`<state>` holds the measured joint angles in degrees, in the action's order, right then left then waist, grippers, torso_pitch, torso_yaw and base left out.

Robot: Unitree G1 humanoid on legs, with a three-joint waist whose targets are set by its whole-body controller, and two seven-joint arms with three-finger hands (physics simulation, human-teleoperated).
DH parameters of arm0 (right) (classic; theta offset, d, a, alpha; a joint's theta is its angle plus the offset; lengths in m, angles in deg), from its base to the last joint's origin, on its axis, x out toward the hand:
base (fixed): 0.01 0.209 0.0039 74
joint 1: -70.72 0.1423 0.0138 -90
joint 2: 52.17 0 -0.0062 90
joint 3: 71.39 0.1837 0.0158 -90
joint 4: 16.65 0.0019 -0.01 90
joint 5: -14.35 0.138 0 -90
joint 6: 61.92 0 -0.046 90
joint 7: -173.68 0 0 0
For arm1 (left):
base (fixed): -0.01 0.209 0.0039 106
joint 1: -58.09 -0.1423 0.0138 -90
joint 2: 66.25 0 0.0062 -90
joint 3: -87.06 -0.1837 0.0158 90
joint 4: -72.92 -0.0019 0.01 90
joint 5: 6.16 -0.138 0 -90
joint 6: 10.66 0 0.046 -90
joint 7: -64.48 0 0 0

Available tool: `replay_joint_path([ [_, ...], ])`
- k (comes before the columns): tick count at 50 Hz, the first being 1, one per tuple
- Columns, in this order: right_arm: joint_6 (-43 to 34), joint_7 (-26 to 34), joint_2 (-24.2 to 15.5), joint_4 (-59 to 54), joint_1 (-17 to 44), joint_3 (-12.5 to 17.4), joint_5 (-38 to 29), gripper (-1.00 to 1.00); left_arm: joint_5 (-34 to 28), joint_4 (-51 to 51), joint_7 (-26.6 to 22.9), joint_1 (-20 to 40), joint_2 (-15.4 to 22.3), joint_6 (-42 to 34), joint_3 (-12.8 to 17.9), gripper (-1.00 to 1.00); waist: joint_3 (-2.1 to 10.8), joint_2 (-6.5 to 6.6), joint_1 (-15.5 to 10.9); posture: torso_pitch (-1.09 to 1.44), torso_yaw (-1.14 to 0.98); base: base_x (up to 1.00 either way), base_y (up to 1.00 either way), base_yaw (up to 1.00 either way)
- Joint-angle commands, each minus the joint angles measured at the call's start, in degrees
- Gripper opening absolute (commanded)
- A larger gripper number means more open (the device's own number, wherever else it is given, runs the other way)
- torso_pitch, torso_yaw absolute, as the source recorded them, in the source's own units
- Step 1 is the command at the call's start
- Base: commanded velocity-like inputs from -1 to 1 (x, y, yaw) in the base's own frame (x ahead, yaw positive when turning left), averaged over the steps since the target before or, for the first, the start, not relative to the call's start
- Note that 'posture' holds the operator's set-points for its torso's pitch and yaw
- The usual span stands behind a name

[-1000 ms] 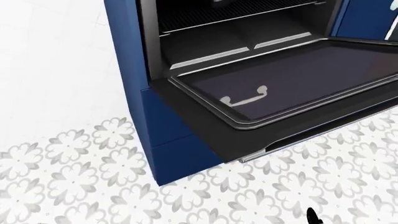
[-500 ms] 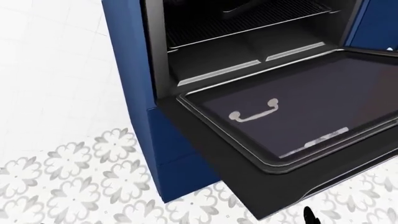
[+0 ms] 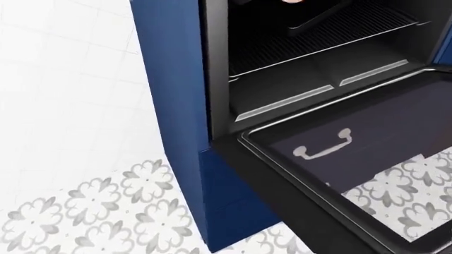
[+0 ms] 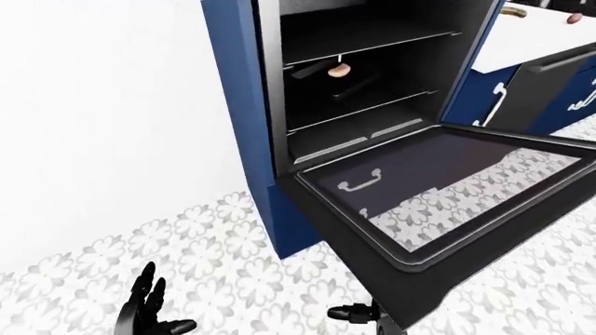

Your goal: Close the oven door.

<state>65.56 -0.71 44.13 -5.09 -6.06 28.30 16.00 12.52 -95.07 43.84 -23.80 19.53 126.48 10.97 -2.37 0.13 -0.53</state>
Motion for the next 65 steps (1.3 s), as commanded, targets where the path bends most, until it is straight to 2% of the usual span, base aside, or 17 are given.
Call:
replay_joint_path([
  [1,1.66,-0.4,-0.66,1.35,0.9,0.22,0.4,1.0,-0.12,1.17,-0.3,0.83,0.3,1.42,-0.03,1.0,0.52,-0.2,0.01,0.0,0.0,0.2,0.36,0.0],
  [5,1.73,-0.43,-0.63,1.37,0.85,0.21,0.39,1.0,-0.13,1.2,-0.25,0.76,0.27,1.49,-0.04,1.0,1.0,-4.09,-0.26,0.0,0.0,0.19,0.35,0.0],
  [7,1.66,-0.4,-0.68,1.42,0.92,0.21,0.41,1.0,-0.13,1.31,-0.16,0.87,0.25,1.39,-0.08,1.0,1.11,-2.55,0.23,0.0,0.0,0.19,0.35,0.0],
  [12,1.61,-0.27,-0.74,1.42,1.04,0.23,0.53,1.0,-0.1,1.4,-0.16,1.02,0.25,1.27,-0.15,1.0,1.32,-3.12,1.2,0.0,0.0,0.19,0.35,0.0],
  [16,1.56,-0.27,-0.75,1.39,1.14,0.26,0.55,1.0,0.03,1.39,-0.31,1.07,0.34,1.24,-0.08,1.0,0.69,-0.09,1.69,0.0,0.0,0.19,0.35,0.0],
  [19,1.7,-0.45,-0.74,1.23,0.97,0.24,0.36,1.0,0.02,1.23,-0.41,0.9,0.32,1.42,-0.06,1.0,2.03,5.61,1.43,0.0,0.0,0.19,0.36,0.0],
  [20,1.75,-0.43,-0.71,1.25,0.94,0.23,0.33,1.0,0.01,1.25,-0.38,0.92,0.32,1.4,-0.06,1.0,2.22,4.33,0.95,0.0,0.0,0.17,0.34,0.0],
  [34,4.58,-2.07,-0.65,1.14,0.73,0.39,-0.88,1.0,-0.02,1.36,-0.54,1.11,0.34,1.26,-0.11,1.0,0.28,0.55,0.18,0.0,0.0,0.02,0.03,0.0],
  [39,2.83,1.26,-0.15,1.2,0.74,1.03,1.2,1.0,-0.13,1.33,-0.51,1.1,0.26,1.25,-0.19,1.0,0.79,-3.27,-0.34,0.0,0.0,0.0,0.0,0.0],
  [43,6.86,-5.4,-0.57,0.62,-0.31,-1.39,-4.93,1.0,-0.11,1.32,-0.55,1.03,0.3,1.32,-0.14,1.0,1.6,-1.67,-0.41,0.0,0.0,0.0,0.0,0.0],
  [47,4.94,-22.22,-2.26,0.01,-0.6,-6.11,-17.91,1.0,-0.19,1.27,-0.57,0.97,0.23,1.34,-0.17,1.0,1.8,-0.91,0.03,0.0,0.0,0.0,0.0,0.0],
  [50,3.53,-8.84,-0.92,0.23,-0.42,2.28,-7.12,1.0,-0.19,1.24,-0.63,0.88,0.24,1.38,-0.14,1.0,1.72,-0.67,0.23,0.0,0.0,0.0,0.0,0.0],
  [53,4.16,-5.3,-0.73,0.63,-0.32,2.23,-4.83,1.0,-0.37,1.25,-0.43,0.92,0.18,1.35,-0.26,1.0,1.53,-0.6,0.38,0.0,0.0,0.0,0.0,0.0],
  [56,3.36,-4.84,-0.56,0.64,-0.29,0.68,-5.22,1.0,-0.4,1.31,-0.47,0.97,0.14,1.27,-0.26,1.0,1.32,-0.48,0.57,0.0,0.0,0.0,0.0,0.0],
  [58,4.59,-14.8,-1.37,0.46,-0.17,-2.73,-11.39,1.0,-0.43,1.2,-0.53,0.77,0.07,1.41,-0.25,1.0,1.21,-0.44,0.65,0.0,0.0,0.0,0.0,0.0],
  [62,10.1,-21.68,-1.5,0.17,-0.83,-3.72,-15.85,1.0,-0.53,1.25,-0.52,0.92,0.03,1.18,-0.3,1.0,1.14,-0.35,0.66,0.0,0.0,0.0,0.0,0.0],
  [65,10.92,-18.65,-1.48,0.1,-1.23,-2.53,-15.41,1.0,-0.63,1.2,-0.55,0.86,0.0,1.2,-0.34,1.0,1.13,-0.27,0.68,0.0,0.0,0.0,0.0,0.0],
])
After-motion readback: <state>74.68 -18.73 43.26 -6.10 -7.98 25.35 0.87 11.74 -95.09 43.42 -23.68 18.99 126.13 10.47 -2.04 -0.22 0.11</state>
